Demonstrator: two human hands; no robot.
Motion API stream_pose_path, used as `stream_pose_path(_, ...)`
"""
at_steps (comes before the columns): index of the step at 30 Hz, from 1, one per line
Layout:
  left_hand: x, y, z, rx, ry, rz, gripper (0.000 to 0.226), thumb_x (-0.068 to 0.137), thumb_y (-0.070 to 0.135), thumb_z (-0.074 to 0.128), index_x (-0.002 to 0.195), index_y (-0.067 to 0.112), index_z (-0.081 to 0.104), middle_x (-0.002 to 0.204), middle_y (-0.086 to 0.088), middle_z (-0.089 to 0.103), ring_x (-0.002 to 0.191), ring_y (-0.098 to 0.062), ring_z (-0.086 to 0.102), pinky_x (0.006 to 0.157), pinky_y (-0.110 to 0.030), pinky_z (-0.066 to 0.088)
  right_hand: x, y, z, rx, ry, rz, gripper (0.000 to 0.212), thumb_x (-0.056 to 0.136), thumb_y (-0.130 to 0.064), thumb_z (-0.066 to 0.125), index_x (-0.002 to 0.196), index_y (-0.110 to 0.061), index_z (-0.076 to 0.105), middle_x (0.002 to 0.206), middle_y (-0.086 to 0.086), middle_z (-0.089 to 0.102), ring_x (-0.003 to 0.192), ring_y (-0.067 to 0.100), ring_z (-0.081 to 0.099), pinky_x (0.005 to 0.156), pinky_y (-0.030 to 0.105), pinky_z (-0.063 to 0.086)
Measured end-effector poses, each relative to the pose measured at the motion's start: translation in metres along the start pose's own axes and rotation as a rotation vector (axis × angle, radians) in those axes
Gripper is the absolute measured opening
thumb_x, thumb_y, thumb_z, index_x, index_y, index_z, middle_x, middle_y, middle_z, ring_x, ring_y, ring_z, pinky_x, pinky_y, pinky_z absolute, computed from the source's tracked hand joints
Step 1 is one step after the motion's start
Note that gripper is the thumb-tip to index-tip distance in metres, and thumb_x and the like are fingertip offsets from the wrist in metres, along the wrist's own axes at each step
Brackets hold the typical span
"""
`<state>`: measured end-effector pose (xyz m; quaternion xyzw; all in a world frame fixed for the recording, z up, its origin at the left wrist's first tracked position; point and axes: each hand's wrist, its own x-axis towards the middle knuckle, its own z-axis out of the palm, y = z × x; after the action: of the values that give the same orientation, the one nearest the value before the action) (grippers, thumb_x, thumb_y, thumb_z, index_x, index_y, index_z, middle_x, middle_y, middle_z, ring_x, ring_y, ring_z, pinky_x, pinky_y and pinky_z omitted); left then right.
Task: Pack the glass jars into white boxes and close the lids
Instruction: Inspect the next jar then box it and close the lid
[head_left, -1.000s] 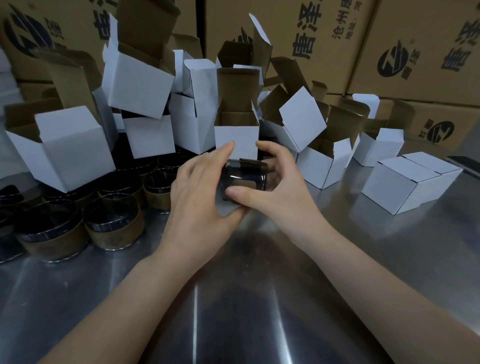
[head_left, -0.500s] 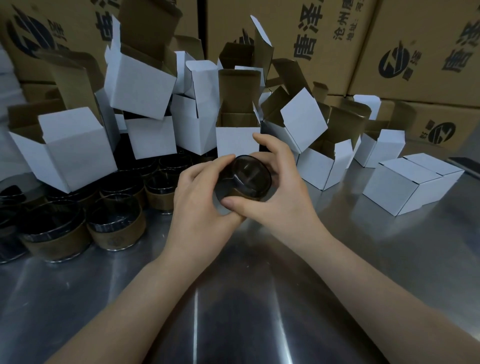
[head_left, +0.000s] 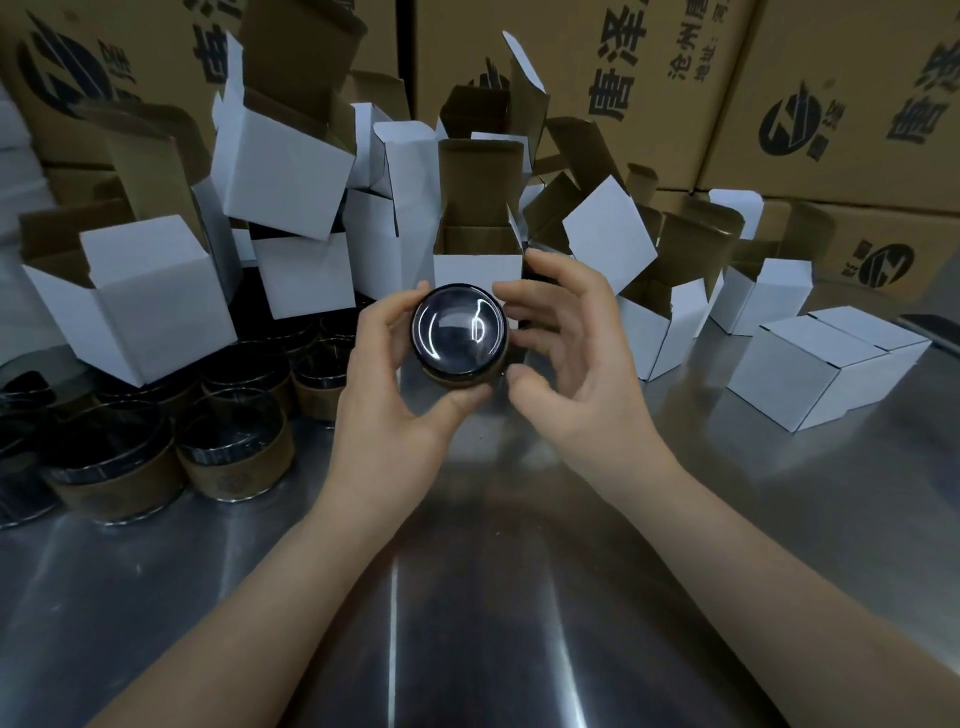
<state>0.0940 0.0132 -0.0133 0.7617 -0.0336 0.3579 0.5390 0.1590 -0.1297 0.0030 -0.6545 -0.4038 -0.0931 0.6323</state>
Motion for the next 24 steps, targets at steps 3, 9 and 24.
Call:
stream_pose_path(3, -0.0005, -0.0004, 0.0000, -0.023, 0.003, -0.001, 0.069, 0.074, 0.016, 0.081, 0.126, 0.034, 0.041, 0.128, 0.018, 0.056, 0.124, -0.006, 0.054, 0.106, -0.041, 0.044, 0.0030, -0.0015, 0.0005, 0.064, 0.013, 0.132, 0.060, 0.078, -0.006, 0.055, 0.133, -0.025, 0.044, 0.132, 0.002, 0.056, 0.126, 0.011, 0.053, 0.106, 0.031, 0.047)
stream_pose_path(9, -0.0017, -0.0010, 0.0013, -0.101, -0.040, -0.081, 0.061, 0.072, 0.046, 0.073, 0.122, 0.038, 0.040, 0.122, 0.014, 0.061, 0.121, -0.007, 0.056, 0.106, -0.043, 0.043, 0.0089, 0.0006, -0.0022, 0.459, -0.086, 0.513, 0.041, 0.096, -0.022, 0.054, 0.137, -0.015, 0.051, 0.131, 0.018, 0.061, 0.120, 0.025, 0.061, 0.108, 0.044, 0.045)
stream_pose_path(24, 0.0032, 0.0035, 0.0060, -0.319, 0.075, -0.284, 0.044, 0.072, 0.037, 0.068, 0.109, 0.018, 0.053, 0.102, 0.004, 0.063, 0.088, 0.005, 0.062, 0.077, -0.015, 0.050, 0.0085, 0.0017, -0.0018, 0.692, -0.029, 0.504, 0.043, 0.095, -0.013, 0.056, 0.136, -0.003, 0.050, 0.129, 0.025, 0.061, 0.116, 0.042, 0.062, 0.094, 0.048, 0.055)
